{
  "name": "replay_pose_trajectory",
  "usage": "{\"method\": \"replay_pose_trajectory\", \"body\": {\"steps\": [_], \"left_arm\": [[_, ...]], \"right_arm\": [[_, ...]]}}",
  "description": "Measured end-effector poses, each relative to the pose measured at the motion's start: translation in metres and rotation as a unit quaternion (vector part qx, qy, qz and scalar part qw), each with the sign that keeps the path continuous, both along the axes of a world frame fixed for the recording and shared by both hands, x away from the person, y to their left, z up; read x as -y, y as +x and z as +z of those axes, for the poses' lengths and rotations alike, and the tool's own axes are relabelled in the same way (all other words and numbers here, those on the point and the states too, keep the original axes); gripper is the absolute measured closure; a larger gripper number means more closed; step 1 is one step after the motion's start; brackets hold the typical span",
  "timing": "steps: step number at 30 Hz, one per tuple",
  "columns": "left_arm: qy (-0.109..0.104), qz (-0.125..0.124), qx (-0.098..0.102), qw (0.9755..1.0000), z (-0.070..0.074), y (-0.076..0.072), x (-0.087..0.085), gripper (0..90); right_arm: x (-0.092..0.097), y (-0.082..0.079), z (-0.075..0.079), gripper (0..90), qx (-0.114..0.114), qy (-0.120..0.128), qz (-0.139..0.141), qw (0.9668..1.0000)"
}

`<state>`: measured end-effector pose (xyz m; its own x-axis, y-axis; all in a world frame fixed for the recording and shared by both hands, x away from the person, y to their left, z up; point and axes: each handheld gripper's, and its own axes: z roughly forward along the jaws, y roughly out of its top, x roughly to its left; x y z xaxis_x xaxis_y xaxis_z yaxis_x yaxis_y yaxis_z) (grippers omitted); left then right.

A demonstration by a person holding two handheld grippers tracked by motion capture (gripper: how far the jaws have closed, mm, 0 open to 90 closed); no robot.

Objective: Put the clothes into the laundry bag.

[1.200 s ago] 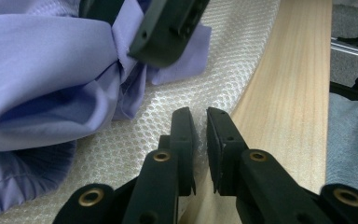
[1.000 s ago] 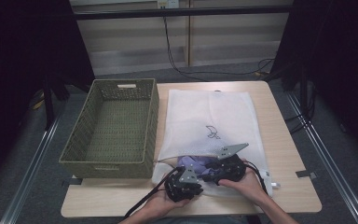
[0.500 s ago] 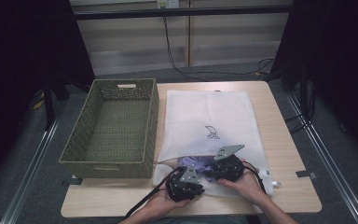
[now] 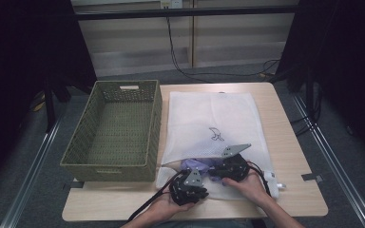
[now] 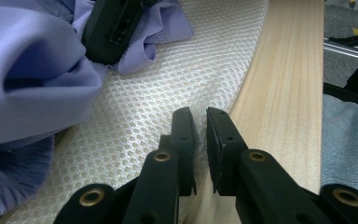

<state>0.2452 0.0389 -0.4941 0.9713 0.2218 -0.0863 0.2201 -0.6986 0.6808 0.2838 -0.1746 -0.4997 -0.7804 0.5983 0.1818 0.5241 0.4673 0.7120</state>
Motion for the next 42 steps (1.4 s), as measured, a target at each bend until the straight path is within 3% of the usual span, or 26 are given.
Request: {"method": "replay_pose_trajectory", "body": {"steps": [24,27,42], "left_arm": [[-0.005,0.001,0.005,1.0,-0.001,-0.001,0.001,82.5],[0.002,0.0,0.008,1.0,0.0,-0.001,0.0,82.5],[-0.005,0.002,0.006,1.0,-0.001,-0.001,0.001,82.6]], "right_arm": [[0.001,0.013,0.003,86.4,0.016,0.017,-0.023,0.9995],[0.001,0.015,0.003,86.4,0.015,0.02,-0.026,0.9994],[-0.001,0.023,0.005,86.1,0.008,0.03,-0.034,0.9989]]}}
